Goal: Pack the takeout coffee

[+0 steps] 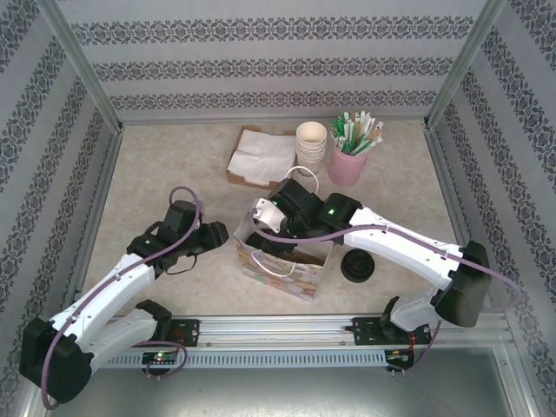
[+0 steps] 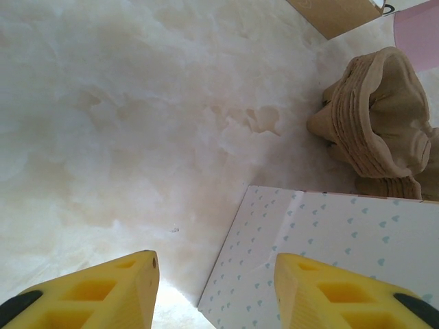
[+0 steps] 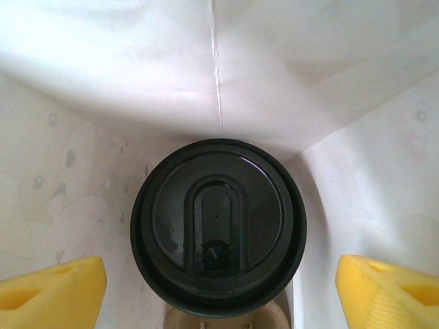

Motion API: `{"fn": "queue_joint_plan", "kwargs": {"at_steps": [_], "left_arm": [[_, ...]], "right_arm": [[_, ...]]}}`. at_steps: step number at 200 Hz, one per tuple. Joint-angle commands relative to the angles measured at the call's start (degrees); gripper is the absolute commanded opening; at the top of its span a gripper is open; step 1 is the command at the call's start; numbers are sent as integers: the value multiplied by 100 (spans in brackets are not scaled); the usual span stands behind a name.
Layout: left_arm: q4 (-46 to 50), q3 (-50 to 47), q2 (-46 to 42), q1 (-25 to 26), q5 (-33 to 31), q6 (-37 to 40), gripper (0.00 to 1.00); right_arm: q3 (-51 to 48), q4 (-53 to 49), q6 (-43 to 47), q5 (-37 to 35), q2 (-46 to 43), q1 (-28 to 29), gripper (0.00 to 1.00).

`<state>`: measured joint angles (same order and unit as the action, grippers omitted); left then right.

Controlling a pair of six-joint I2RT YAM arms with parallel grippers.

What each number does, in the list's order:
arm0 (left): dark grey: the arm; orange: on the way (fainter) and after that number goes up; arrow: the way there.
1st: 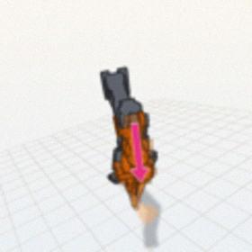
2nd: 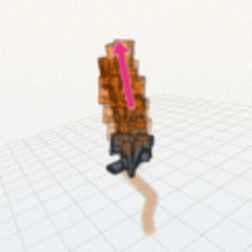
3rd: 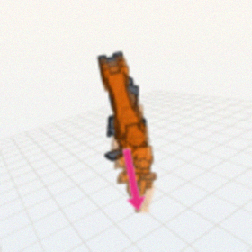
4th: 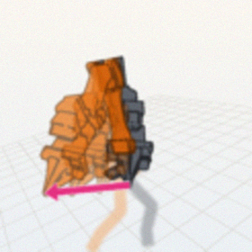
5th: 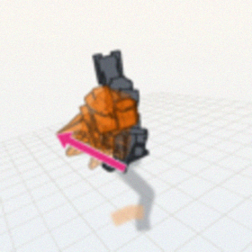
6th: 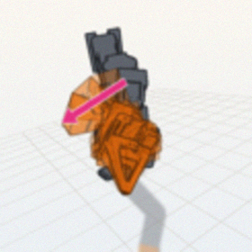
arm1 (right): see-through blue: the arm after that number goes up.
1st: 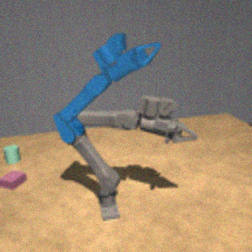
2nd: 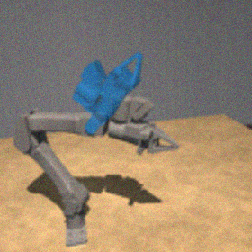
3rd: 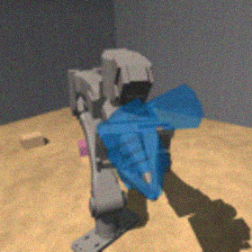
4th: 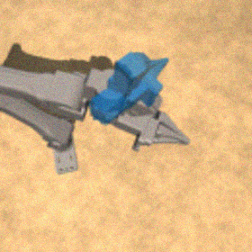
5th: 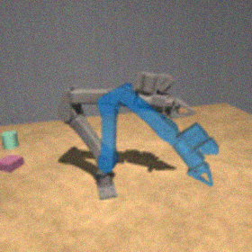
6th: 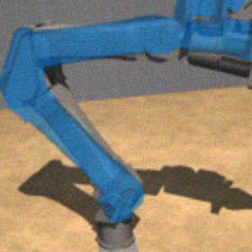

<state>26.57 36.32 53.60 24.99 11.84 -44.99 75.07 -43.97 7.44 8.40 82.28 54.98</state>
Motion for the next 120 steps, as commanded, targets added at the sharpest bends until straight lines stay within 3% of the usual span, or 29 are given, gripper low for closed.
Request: {"fn": "queue_joint_plan", "kwargs": {"at_steps": [1, 54, 120], "left_arm": [[203, 250, -72, -44, 30, 173, 49], [384, 472, -95, -44, 76, 299, 50], [456, 623, -114, -40, 106, 357, 51]], "right_arm": [[314, -431, -70, 3, 78, -14, 85], [744, -1211, 46, -172, 128, -14, 74], [808, -1420, 12, -150, -80, -14, 61]]}}
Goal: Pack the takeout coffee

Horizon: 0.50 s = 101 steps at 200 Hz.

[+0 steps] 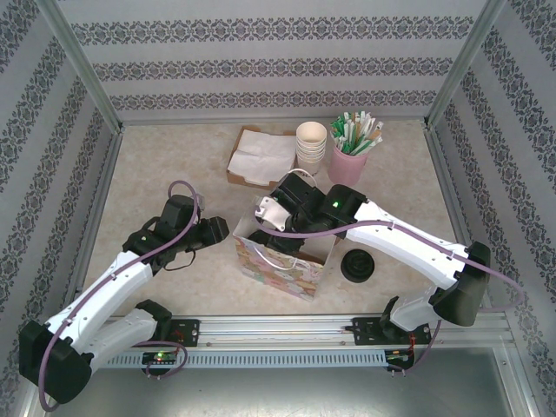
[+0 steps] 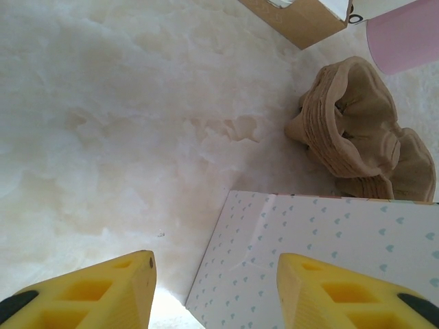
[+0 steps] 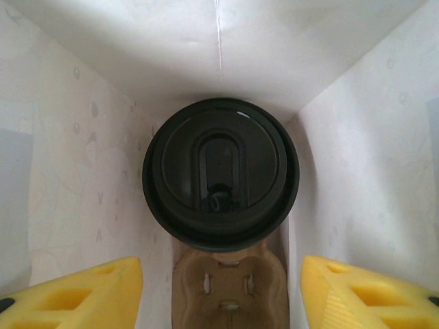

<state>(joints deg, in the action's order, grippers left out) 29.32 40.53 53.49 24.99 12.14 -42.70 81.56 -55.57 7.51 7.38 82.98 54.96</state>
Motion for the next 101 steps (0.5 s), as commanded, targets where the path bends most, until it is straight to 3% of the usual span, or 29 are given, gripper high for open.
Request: {"fn": "queue_joint_plan", "kwargs": {"at_steps": [1, 101], "left_arm": [[180, 201, -103, -44, 77, 129, 51], [276, 359, -131, -40, 114, 134, 51]], "right_arm": [[158, -265, 1, -46, -150, -12, 61], [247, -648, -61, 27, -348, -9, 61]]}}
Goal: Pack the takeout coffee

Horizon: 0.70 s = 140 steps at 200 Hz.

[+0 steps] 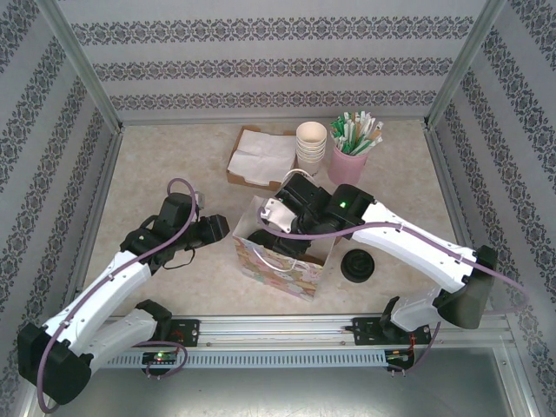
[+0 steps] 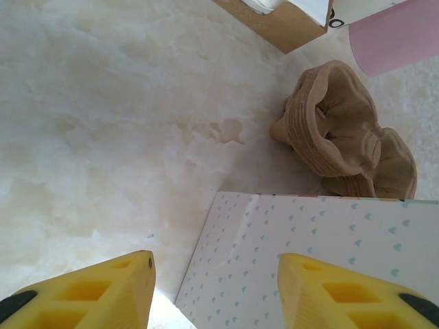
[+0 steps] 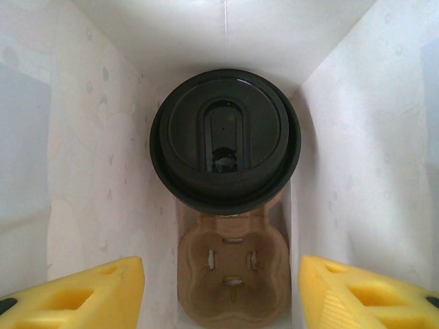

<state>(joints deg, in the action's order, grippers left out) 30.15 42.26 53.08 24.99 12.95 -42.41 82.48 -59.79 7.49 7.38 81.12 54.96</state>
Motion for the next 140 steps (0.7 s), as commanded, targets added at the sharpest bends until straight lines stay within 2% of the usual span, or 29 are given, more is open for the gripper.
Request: {"fn": "queue_joint_plan", "kwargs": {"at_steps": [1, 140], "left_arm": [[197, 190, -89, -44, 37, 108, 51], [289, 350, -91, -39, 77, 138, 51]], "right_arm": [[155, -226, -61, 27, -165, -6, 61], [278, -590, -187, 127, -316, -3, 60]]}}
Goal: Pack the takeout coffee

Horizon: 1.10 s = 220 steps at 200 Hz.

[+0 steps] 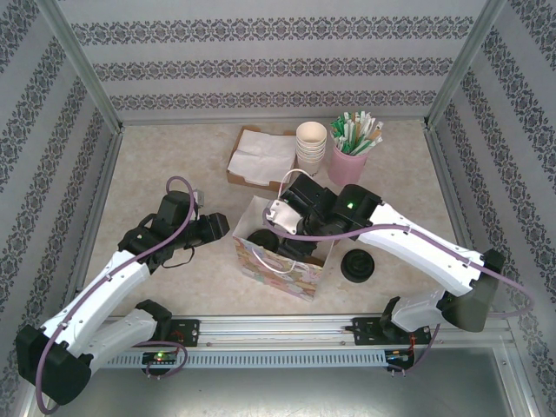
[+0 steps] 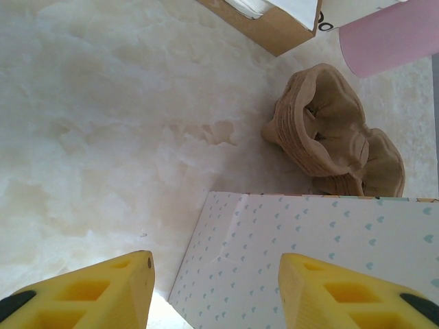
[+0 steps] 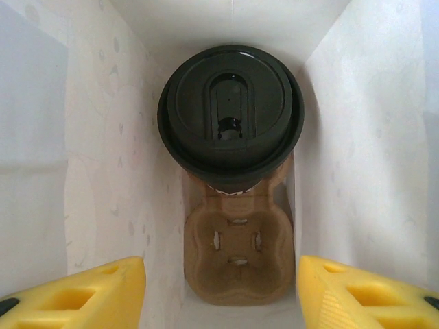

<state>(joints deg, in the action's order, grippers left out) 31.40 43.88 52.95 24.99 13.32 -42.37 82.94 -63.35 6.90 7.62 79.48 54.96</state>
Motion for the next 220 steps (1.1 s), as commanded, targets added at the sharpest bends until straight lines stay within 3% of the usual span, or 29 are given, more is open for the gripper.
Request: {"fn": "queue_joint_plan", "kwargs": {"at_steps": [1, 95, 145, 199, 220], "left_arm": [[160, 185, -80, -43, 44, 133, 52], [191, 330, -58, -39, 15, 219, 53], [187, 411, -109, -43, -129, 282, 53], [297, 489, -382, -41, -512, 353, 54], [366, 525, -516, -45, -627, 388, 55]], "right_arm": [[232, -236, -128, 101, -152, -3, 60], [872, -588, -215, -33, -391, -8, 60], [1380, -32, -348, -218, -809, -45, 63], [1676, 1169, -550, -1249, -1186, -370, 63], [1716, 1350, -639, -1577, -1126, -868, 63]]}}
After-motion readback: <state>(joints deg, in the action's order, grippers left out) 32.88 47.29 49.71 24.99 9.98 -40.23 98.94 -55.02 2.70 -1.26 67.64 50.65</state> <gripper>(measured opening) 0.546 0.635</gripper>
